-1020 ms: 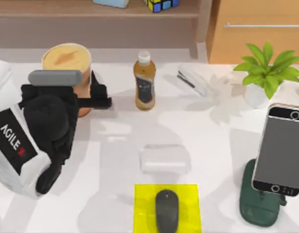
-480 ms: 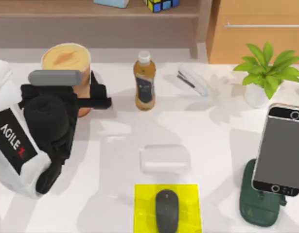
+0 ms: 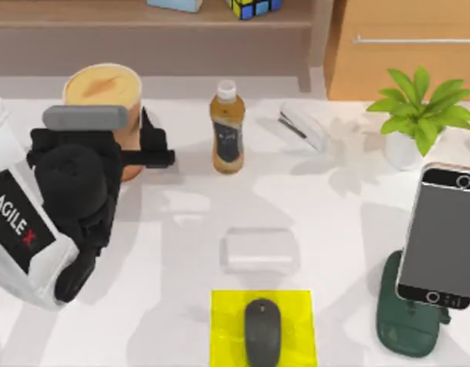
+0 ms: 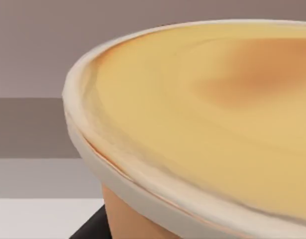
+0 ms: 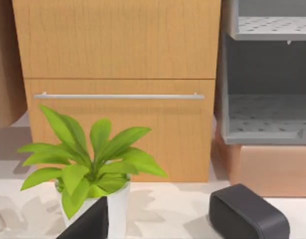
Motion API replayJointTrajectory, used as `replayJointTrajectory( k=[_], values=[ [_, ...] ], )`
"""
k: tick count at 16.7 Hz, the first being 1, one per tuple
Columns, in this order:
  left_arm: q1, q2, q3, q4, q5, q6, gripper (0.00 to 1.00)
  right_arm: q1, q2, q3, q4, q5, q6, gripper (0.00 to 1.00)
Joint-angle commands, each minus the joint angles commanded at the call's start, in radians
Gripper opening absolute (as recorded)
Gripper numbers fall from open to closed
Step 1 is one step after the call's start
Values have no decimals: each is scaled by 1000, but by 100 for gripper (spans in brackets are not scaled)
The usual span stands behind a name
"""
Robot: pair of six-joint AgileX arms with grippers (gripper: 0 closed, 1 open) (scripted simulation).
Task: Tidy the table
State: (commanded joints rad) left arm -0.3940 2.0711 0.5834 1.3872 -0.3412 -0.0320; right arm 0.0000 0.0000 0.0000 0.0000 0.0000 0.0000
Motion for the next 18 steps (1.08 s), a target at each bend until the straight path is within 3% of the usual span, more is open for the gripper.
replayJointTrajectory(
  k=[11, 18],
  values=[
    [6, -103, 91, -1, 20, 11, 0, 0, 0, 0, 0, 0, 0, 100],
    [88, -228, 308, -196, 102, 38, 0, 0, 0, 0, 0, 0, 0, 100]
  ],
)
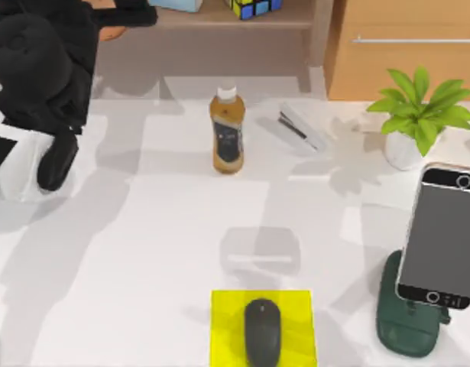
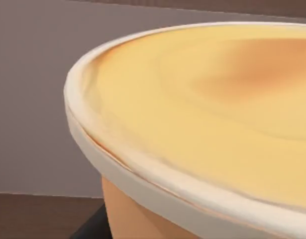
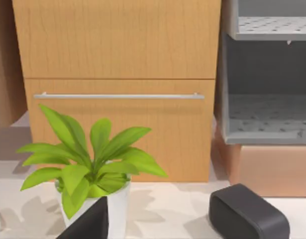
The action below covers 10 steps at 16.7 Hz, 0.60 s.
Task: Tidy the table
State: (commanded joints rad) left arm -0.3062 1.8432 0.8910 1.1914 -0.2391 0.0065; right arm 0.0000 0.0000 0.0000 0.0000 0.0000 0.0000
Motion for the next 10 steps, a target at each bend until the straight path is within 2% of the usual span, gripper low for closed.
replayJointTrajectory(
  k=[10],
  values=[
    [216, 21, 309, -500, 173, 10, 0, 0, 0, 0, 0, 0, 0, 100]
  ],
)
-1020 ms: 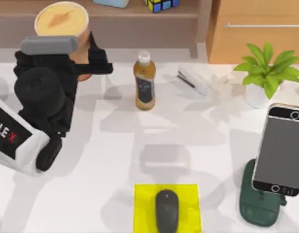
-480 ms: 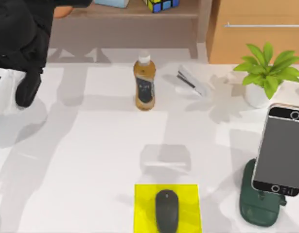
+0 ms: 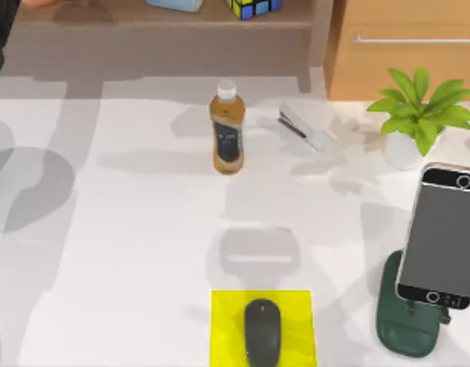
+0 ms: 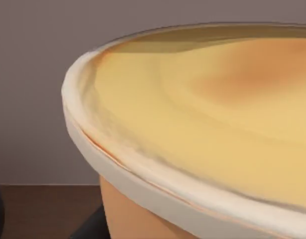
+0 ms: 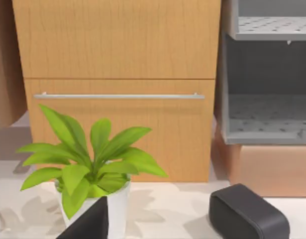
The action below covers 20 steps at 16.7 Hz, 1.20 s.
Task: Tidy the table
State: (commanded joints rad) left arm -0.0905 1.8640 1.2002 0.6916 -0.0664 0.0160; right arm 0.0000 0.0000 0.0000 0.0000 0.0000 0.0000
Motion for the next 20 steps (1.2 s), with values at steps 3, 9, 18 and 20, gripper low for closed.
replayJointTrajectory(
  k=[3, 9, 18, 20],
  values=[
    [45, 29, 84, -106, 51, -3, 0, 0, 0, 0, 0, 0, 0, 100],
    [86, 84, 169, -206, 110, -7, 0, 0, 0, 0, 0, 0, 0, 100],
    [84, 80, 168, -205, 110, -6, 0, 0, 0, 0, 0, 0, 0, 100],
    [86, 84, 169, -206, 110, -7, 0, 0, 0, 0, 0, 0, 0, 100]
  ],
)
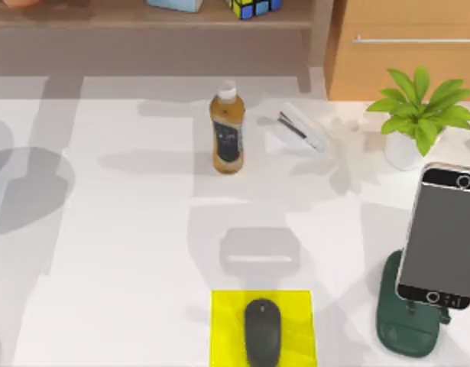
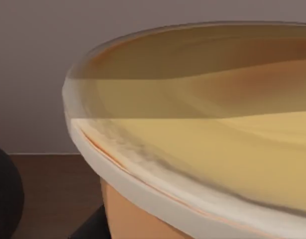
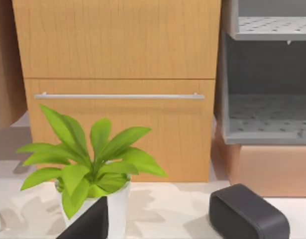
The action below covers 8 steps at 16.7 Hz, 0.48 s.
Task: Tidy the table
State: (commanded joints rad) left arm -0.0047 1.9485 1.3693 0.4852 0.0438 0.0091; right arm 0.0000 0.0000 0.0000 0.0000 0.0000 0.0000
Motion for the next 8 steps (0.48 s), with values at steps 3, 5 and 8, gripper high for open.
replayJointTrajectory(
  k=[3, 5, 8],
  values=[
    [0, 0, 0, 0, 0, 0, 8, 0, 0, 0, 0, 0, 0, 100],
    [0, 0, 0, 0, 0, 0, 23, 0, 0, 0, 0, 0, 0, 100],
    [0, 0, 0, 0, 0, 0, 45, 0, 0, 0, 0, 0, 0, 100]
  ],
)
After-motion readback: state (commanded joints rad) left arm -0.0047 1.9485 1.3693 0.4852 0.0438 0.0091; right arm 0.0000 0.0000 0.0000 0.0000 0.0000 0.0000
